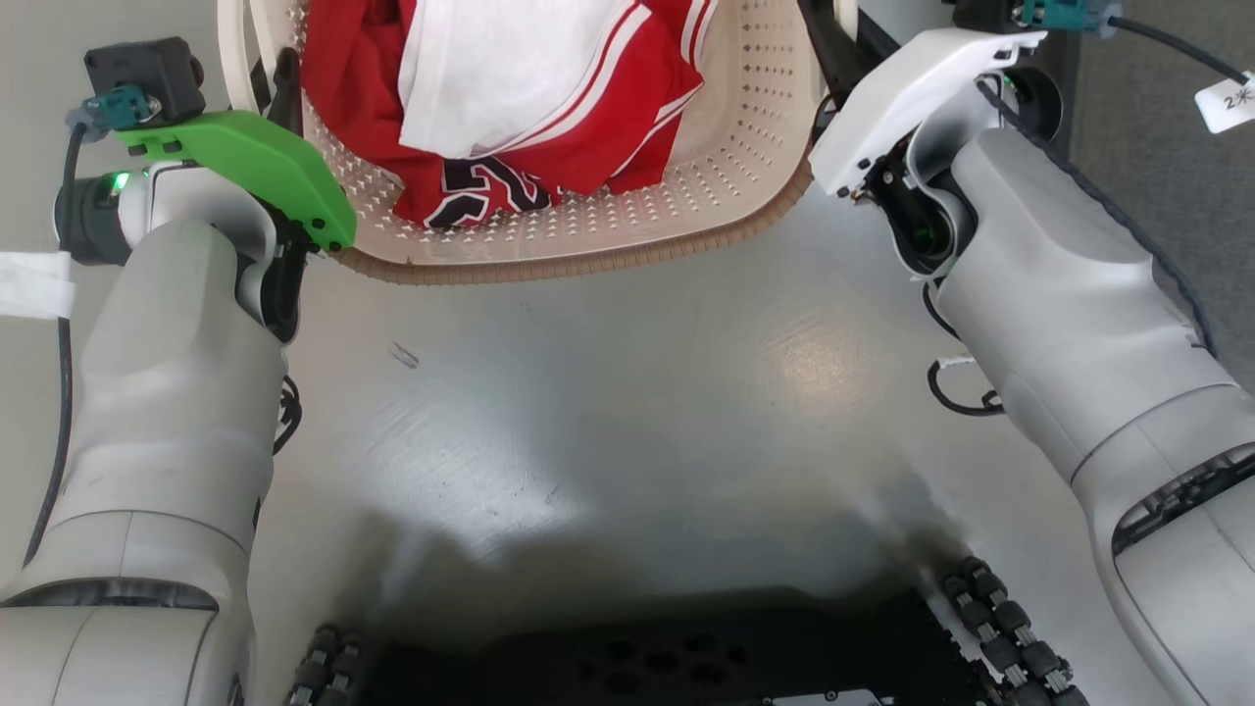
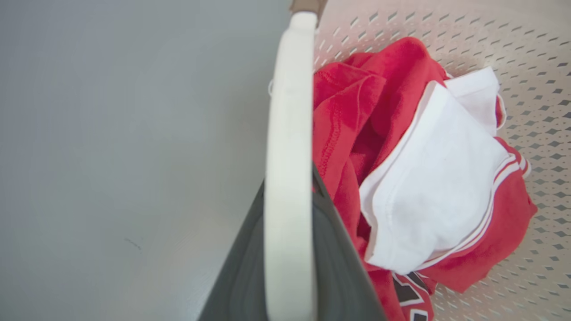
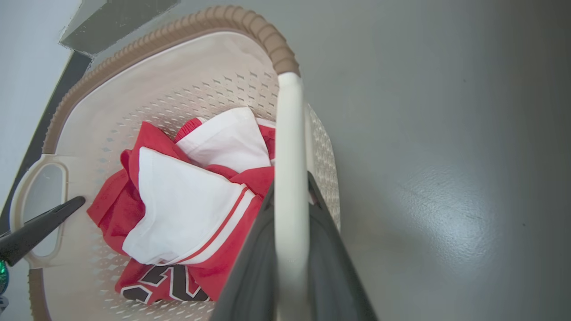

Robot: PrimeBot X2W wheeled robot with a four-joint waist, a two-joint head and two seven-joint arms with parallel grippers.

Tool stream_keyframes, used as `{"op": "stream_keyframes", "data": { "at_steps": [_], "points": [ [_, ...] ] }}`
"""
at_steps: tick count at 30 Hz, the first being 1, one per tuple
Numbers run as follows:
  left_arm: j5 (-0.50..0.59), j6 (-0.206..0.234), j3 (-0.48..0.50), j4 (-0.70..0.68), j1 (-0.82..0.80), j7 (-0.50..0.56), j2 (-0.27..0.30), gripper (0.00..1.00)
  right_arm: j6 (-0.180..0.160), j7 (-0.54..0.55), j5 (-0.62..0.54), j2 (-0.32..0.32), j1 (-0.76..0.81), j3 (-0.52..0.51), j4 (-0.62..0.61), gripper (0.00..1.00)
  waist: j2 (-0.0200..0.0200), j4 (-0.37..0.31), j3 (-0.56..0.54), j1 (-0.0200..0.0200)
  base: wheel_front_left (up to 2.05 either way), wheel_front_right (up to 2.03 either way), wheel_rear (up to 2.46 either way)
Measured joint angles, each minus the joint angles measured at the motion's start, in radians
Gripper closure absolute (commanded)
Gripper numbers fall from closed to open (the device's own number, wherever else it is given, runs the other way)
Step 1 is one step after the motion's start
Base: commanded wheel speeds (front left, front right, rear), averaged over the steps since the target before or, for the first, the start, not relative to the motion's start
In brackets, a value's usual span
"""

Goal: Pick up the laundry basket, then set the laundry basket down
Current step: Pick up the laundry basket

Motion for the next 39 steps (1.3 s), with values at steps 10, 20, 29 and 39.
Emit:
{"op": "stream_keyframes", "data": {
  "at_steps": [10, 20, 29, 39],
  "points": [
    [-0.018, -0.001, -0.004, 0.040, 0.016, -0.015, -0.004, 1.00, 0.000, 0.000, 0.044, 0.002, 0.030, 0.043, 0.016, 1.00, 0.0000, -0.001, -0.078, 0.0000, 0.00, 0.00, 0.00],
    [-0.040, -0.001, -0.030, 0.067, 0.071, -0.017, -0.008, 1.00, 0.000, 0.002, 0.087, 0.004, 0.084, 0.084, 0.027, 1.00, 0.0000, -0.011, -0.176, 0.0000, 0.00, 0.00, 0.00],
    [-0.063, -0.002, -0.040, 0.098, 0.140, -0.017, -0.017, 1.00, 0.000, 0.015, 0.124, 0.011, 0.155, 0.110, 0.041, 1.00, 0.0000, -0.020, -0.283, -0.0001, 0.00, 0.00, 0.00],
    [-0.082, -0.004, -0.061, 0.119, 0.215, -0.010, -0.020, 1.00, 0.001, 0.054, 0.170, 0.016, 0.229, 0.140, 0.046, 1.00, 0.0000, -0.026, -0.407, -0.0001, 0.00, 0.00, 0.00]
  ]
}}
